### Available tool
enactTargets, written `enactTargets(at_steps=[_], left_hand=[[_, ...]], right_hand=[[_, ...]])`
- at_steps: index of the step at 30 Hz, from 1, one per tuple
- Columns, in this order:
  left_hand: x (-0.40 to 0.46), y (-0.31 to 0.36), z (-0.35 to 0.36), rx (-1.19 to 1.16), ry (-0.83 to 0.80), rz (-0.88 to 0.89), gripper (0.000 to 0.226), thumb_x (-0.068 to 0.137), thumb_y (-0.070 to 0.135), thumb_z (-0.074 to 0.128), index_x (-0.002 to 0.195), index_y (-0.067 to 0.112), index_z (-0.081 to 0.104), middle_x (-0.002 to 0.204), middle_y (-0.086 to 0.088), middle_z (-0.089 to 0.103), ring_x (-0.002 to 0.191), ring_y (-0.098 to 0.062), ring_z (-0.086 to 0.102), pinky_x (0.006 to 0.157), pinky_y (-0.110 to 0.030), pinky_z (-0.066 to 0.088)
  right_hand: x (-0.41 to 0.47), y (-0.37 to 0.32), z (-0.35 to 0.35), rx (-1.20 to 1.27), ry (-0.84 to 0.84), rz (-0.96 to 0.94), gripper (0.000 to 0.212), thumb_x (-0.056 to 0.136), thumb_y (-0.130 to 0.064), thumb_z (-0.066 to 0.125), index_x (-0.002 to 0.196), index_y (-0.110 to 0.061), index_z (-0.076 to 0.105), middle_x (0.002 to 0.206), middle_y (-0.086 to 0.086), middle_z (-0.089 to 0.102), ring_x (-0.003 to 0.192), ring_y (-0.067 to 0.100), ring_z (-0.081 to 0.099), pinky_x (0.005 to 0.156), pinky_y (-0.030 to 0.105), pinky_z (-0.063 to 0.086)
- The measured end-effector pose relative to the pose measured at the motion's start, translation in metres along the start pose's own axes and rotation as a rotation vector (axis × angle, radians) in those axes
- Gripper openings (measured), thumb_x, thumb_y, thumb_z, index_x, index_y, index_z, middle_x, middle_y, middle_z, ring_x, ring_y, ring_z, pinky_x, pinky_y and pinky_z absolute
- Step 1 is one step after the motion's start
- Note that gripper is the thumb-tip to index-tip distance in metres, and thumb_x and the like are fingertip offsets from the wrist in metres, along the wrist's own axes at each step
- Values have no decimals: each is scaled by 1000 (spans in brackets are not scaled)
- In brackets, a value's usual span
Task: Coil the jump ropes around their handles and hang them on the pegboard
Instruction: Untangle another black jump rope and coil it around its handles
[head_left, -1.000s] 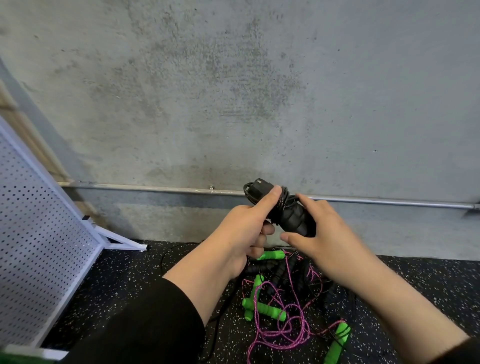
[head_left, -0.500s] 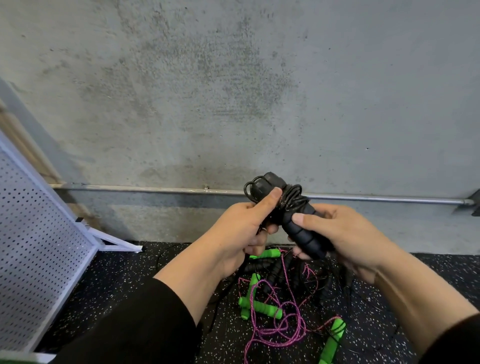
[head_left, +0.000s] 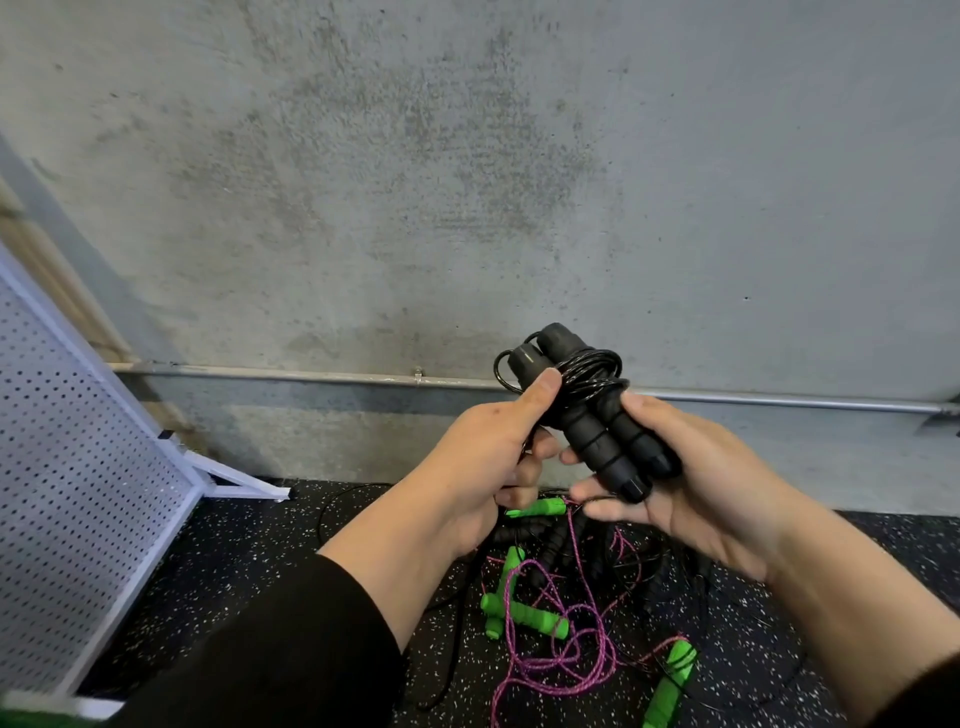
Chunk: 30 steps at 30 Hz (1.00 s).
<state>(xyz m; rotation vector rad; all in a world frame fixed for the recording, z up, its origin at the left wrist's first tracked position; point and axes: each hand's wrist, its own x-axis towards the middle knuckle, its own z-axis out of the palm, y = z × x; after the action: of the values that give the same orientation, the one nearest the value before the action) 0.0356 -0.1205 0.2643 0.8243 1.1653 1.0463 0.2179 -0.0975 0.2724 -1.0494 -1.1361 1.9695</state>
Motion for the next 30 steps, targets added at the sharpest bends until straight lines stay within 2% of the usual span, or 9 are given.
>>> enactTargets(at_steps=[6, 9, 11, 15, 18, 22, 24, 27, 30], left_hand=[[0, 2, -1, -12, 6, -40, 41, 92, 62, 60, 84, 23, 62, 69, 3, 48, 48, -8, 21, 46, -23, 14], [0, 5, -5, 9, 14, -101, 65, 89, 69, 58, 113, 10, 69, 68, 5, 50, 45, -7, 21, 40, -20, 16], [0, 6, -10, 43, 37, -133, 83, 85, 76, 55, 124, 3, 65, 65, 5, 50, 43, -7, 20, 38, -20, 16], [-1, 5, -9, 99, 56, -148, 91, 80, 82, 53, 120, 1, 68, 61, 7, 47, 44, -7, 20, 38, -20, 17], [0, 1, -5, 71, 96, -142, 82, 80, 80, 57, 110, 4, 70, 62, 6, 47, 43, -6, 22, 39, -19, 17], [2, -3, -3, 39, 133, -135, 57, 81, 75, 63, 85, 18, 63, 67, 3, 49, 46, -7, 24, 40, -20, 17], [3, -4, -5, 24, 158, -112, 53, 83, 70, 65, 80, 18, 60, 68, 1, 48, 45, -7, 24, 41, -21, 17], [4, -3, -8, 39, 117, -50, 49, 87, 63, 66, 82, 15, 57, 67, 0, 49, 46, -9, 23, 41, -21, 17], [2, 0, -8, 62, 20, 22, 46, 89, 62, 64, 78, 17, 55, 67, 0, 47, 48, -10, 23, 43, -23, 18]], right_hand=[[7, 3, -3, -19, 5, -70, 44, 97, -43, 50, 124, -10, 64, 93, 25, 64, 58, 24, 49, 50, 28, 36], [9, 1, -5, -332, 144, -236, 30, 104, -33, 50, 133, -28, 55, 93, 27, 64, 60, 22, 51, 52, 33, 38], [10, 1, -11, -684, 224, -331, 32, 102, -33, 55, 132, -44, 49, 84, 5, 67, 60, 10, 54, 61, 29, 44], [13, 4, -19, -1013, 223, -376, 54, 97, -32, 64, 142, -50, 38, 120, -17, 63, 100, -7, 58, 84, 0, 36], [19, 10, -20, -1167, 192, -430, 70, 95, -37, 66, 147, -60, 25, 130, -11, 54, 124, 8, 49, 107, 21, 35], [21, 16, -8, -1364, 191, -434, 76, 94, -48, 62, 150, -60, 12, 114, -10, 42, 115, 13, 39, 99, 28, 34], [18, 16, -4, -1345, 139, -408, 69, 96, -55, 54, 153, -57, 16, 116, -13, 43, 113, 7, 41, 98, 26, 36], [13, 7, -6, -1023, 197, -468, 35, 98, -44, 57, 132, -49, 53, 105, -11, 65, 91, -4, 60, 84, 15, 45], [7, 0, -9, -598, 200, -236, 43, 83, -47, 69, 123, -33, 63, 98, -1, 77, 80, 10, 71, 82, 34, 58]])
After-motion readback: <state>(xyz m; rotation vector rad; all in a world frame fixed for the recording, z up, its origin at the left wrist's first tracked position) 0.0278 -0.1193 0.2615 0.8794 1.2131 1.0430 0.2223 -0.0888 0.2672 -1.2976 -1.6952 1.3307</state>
